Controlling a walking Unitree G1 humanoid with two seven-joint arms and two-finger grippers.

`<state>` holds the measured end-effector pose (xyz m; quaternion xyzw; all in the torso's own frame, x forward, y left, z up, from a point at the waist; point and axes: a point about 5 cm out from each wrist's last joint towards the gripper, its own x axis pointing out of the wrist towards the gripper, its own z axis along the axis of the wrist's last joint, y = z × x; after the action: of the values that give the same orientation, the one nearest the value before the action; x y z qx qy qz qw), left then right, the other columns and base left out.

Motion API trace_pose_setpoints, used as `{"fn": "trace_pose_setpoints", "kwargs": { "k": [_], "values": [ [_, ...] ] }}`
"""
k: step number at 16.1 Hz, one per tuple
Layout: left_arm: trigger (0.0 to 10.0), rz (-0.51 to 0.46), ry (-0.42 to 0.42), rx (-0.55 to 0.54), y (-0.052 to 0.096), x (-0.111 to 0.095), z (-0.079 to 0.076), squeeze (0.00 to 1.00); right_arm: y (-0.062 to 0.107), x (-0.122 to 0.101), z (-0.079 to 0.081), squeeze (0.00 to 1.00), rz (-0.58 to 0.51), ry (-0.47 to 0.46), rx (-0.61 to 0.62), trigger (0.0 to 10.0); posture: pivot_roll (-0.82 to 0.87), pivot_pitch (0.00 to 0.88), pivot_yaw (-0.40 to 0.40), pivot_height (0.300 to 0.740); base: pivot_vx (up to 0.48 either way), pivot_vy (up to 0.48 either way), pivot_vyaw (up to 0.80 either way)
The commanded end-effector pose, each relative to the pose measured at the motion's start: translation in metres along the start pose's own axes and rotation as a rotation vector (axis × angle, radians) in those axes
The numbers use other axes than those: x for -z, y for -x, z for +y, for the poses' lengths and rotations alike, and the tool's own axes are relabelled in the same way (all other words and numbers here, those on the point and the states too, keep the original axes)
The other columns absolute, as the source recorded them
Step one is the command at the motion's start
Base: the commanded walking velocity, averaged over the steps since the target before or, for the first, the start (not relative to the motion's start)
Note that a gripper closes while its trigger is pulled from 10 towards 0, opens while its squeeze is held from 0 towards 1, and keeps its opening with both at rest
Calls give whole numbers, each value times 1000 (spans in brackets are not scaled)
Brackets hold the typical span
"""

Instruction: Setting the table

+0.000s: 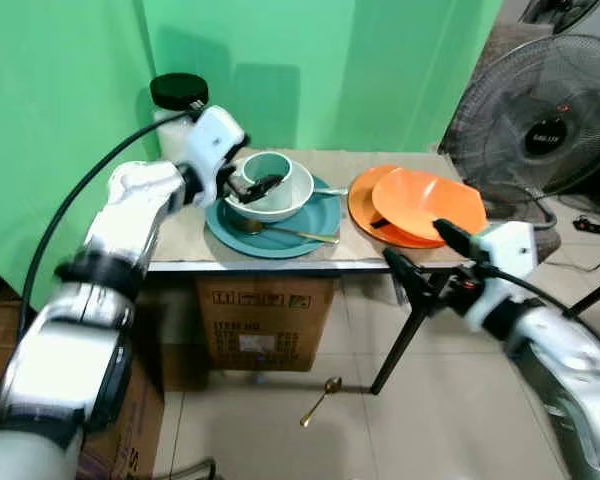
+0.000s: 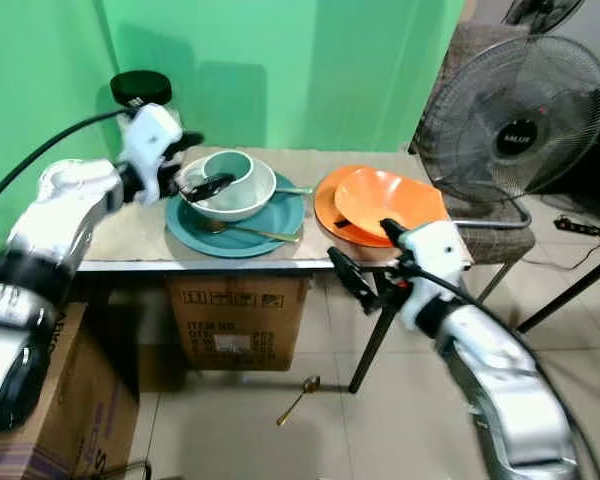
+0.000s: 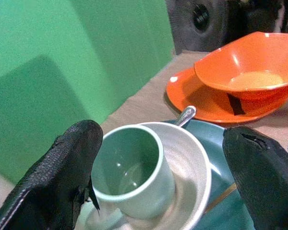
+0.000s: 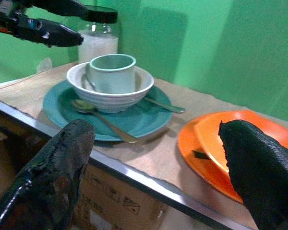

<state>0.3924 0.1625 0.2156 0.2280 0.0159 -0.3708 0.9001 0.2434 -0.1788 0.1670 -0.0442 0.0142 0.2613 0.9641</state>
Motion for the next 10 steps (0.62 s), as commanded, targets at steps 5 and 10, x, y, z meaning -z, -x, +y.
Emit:
{"fn": "trace_pose_setpoints", "kwargs": {
  "k": [5,10],
  "values": [
    [10000,176,-103,42,-9,16,-2,0,29,-6,2,0,53,16,8,10000,-248,0,-43,740,0,0,0],
    [5529,272,-167,-17,-11,24,-1,0,36,-11,16,0,84,18,-57,10000,-283,0,-26,740,0,0,0]
  ]
}}
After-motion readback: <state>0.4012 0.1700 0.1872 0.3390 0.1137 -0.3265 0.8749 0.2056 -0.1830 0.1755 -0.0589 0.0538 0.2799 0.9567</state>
